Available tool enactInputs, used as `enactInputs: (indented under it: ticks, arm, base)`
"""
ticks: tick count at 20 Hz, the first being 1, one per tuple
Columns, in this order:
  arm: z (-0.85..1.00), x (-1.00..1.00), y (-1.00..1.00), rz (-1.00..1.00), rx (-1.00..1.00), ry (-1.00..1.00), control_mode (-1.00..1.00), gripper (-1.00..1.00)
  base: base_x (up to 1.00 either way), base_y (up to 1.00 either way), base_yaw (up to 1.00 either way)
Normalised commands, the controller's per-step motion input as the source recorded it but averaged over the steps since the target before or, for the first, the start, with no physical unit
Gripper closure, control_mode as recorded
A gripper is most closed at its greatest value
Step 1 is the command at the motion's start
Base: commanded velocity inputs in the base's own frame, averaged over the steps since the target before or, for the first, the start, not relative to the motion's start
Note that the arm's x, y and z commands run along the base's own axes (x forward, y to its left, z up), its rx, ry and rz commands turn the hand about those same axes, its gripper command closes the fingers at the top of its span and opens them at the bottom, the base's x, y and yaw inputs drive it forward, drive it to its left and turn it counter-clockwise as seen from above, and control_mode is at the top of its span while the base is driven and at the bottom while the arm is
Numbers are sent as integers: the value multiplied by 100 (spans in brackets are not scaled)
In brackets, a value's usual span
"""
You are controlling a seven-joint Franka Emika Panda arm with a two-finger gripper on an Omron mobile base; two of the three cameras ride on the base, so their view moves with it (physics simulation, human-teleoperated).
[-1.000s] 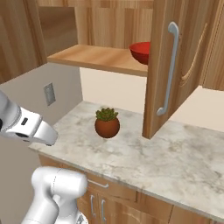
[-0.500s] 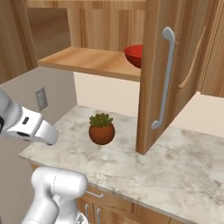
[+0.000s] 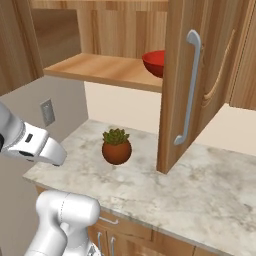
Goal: Move the bowls from the cabinet to the plates on the dining table.
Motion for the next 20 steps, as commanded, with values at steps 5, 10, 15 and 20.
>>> enactInputs:
  ticks: [5, 10, 15, 20]
  arm:
    - [0, 0, 0, 0, 0, 0, 100, -100]
    - [0, 29, -6, 0, 0, 0, -100, -100]
    - [0, 46, -28, 0, 0, 0, -100, -100]
    - [16, 8, -21, 0, 0, -2, -100, -100]
  base:
    - [0, 0, 0]
    - [0, 0, 0]
    - [0, 0, 0]
    - [0, 0, 0]
